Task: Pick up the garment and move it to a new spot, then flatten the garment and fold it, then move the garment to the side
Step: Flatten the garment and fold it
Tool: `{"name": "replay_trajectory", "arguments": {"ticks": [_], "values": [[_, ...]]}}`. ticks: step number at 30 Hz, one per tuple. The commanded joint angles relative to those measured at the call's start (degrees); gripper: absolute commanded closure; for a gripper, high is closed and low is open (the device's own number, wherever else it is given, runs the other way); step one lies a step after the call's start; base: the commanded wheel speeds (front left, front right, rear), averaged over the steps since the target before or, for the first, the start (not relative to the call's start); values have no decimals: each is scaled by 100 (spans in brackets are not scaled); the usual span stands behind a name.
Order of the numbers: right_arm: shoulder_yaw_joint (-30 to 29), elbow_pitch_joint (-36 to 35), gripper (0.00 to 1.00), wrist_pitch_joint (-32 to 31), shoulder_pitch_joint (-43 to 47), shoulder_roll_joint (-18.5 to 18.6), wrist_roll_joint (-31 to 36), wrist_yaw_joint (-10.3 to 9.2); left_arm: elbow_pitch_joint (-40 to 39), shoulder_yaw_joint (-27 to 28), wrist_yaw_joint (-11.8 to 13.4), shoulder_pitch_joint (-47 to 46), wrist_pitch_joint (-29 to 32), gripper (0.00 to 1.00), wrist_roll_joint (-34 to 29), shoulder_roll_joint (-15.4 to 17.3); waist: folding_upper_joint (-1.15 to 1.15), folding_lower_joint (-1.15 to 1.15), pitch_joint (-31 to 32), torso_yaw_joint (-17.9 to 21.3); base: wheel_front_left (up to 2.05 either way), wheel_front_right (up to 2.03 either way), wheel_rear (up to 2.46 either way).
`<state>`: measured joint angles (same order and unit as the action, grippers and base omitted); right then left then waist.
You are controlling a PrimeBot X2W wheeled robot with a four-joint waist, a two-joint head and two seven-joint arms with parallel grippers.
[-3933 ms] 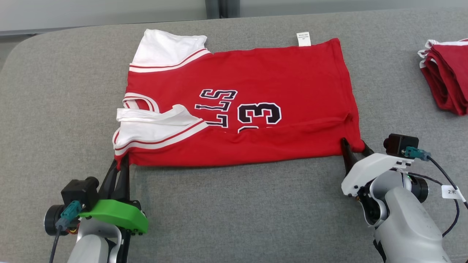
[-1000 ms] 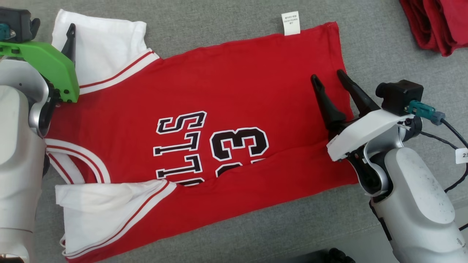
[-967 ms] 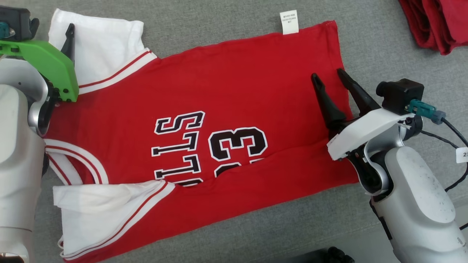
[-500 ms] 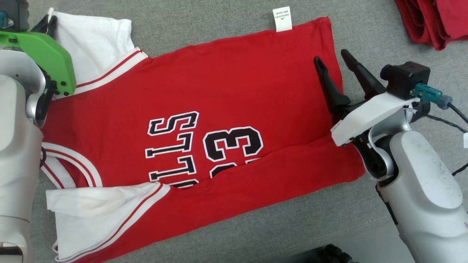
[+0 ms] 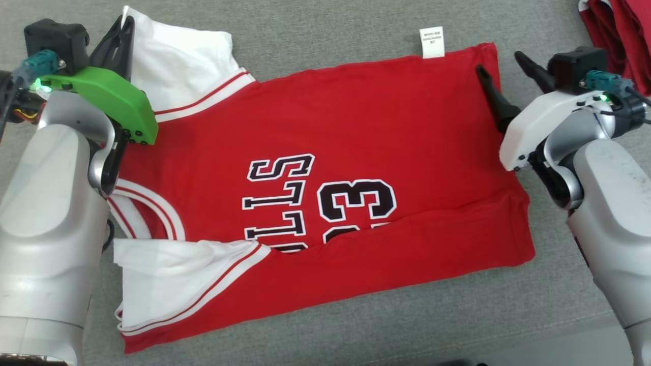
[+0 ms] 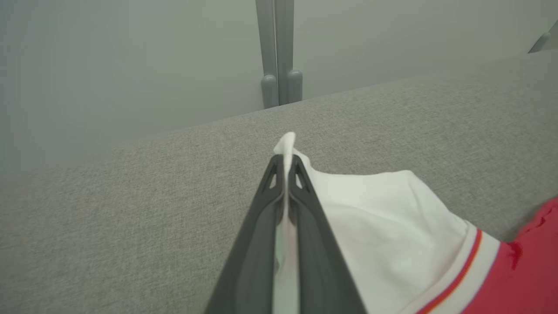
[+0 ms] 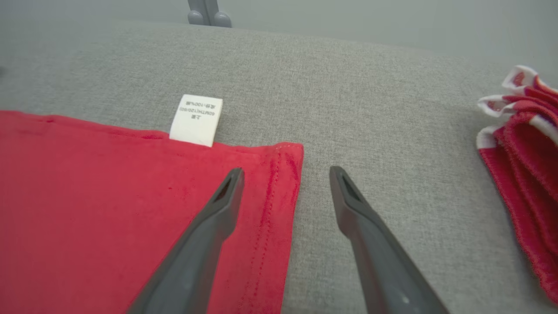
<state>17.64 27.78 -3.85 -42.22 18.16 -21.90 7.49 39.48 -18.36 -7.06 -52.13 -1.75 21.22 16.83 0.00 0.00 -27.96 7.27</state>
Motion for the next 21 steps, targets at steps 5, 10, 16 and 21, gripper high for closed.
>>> {"name": "replay_trajectory", "arguments": {"ticks": [5, 10, 16, 21], "values": [[-67, 636, 0, 25, -333, 286, 132, 0, -524, -116, -19, 412, -312, 100, 57, -75, 0, 0, 222, -580, 0, 0, 0], [106, 1122, 0, -111, -552, 449, 29, 0, -950, -188, 62, 688, -434, 100, 50, -121, 0, 0, 193, -813, 0, 0, 0], [440, 1573, 83, -297, -777, 563, -141, 0, -1260, -258, 152, 936, -459, 100, 85, -176, 0, 0, 189, -948, 0, 0, 0], [657, 1727, 100, -271, -859, 579, -330, -3, -1375, -233, 248, 1110, -556, 100, 110, -152, 0, 0, 310, -941, 0, 0, 0]]}}
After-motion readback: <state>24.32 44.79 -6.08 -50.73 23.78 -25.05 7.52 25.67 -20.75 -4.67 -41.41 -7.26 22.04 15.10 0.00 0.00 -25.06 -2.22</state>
